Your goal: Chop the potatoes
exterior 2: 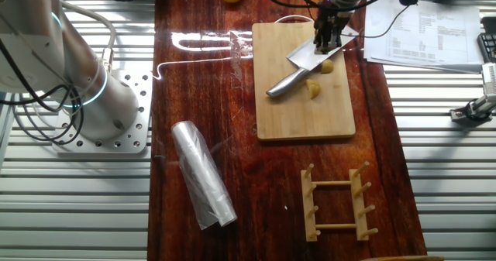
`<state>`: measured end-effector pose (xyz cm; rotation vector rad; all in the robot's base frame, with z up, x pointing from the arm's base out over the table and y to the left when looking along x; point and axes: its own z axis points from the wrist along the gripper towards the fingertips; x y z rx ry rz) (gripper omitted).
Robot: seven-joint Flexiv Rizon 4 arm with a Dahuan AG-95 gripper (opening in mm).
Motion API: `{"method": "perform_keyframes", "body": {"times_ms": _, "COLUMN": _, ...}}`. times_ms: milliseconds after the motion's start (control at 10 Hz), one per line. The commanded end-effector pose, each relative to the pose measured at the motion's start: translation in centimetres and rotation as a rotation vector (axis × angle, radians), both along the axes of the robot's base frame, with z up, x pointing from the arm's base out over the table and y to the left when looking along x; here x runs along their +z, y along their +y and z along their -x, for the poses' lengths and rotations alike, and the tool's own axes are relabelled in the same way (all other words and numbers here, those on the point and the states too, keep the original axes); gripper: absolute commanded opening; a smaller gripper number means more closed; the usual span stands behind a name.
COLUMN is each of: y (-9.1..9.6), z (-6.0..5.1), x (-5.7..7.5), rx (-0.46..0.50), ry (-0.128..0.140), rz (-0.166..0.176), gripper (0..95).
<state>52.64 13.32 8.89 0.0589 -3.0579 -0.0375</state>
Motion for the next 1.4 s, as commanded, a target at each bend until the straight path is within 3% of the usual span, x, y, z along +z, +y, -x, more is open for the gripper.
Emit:
{"method": "perform_keyframes", "body": {"times_ms": 100, "y": -1.0, "z": 0.3, "x": 1.4, "rx": 0.05, "ry": 0.001, "rz": 0.004, "gripper": 19.0}}
{"method": "perform_keyframes", "body": {"times_ms": 200, "y": -1.4, "z": 0.5, "x": 2.2, "rx": 0.07, "ry": 0.0, "rz": 0.003, "gripper": 19.0}}
{"method": "perform_keyframes", "body": {"times_ms": 300, "y": -1.4, "z": 0.7, "x": 3.3, "rx": 0.078, "ry": 0.0, "rz": 0.004, "gripper": 0.0}}
{"method": "perform_keyframes", "body": {"times_ms": 600, "y": -1.4, "z": 0.7, "x": 3.3, "rx": 0.034, "ry": -0.025, "rz": 0.007, "gripper": 0.0}}
{"method": "perform_keyframes", "body": {"times_ms": 900, "y": -1.4, "z": 0.7, "x": 3.3, "rx": 0.008, "ry": -0.024, "rz": 0.027, "gripper": 0.0}}
{"method": "perform_keyframes", "body": {"times_ms": 1000, "y": -3.0, "z": 1.0, "x": 3.8, "rx": 0.051, "ry": -0.001, "rz": 0.032, "gripper": 0.0}}
{"method": "perform_keyframes", "body": {"times_ms": 1400, "y": -5.5, "z": 1.5, "x": 4.7, "rx": 0.093, "ry": -0.002, "rz": 0.026, "gripper": 0.0}}
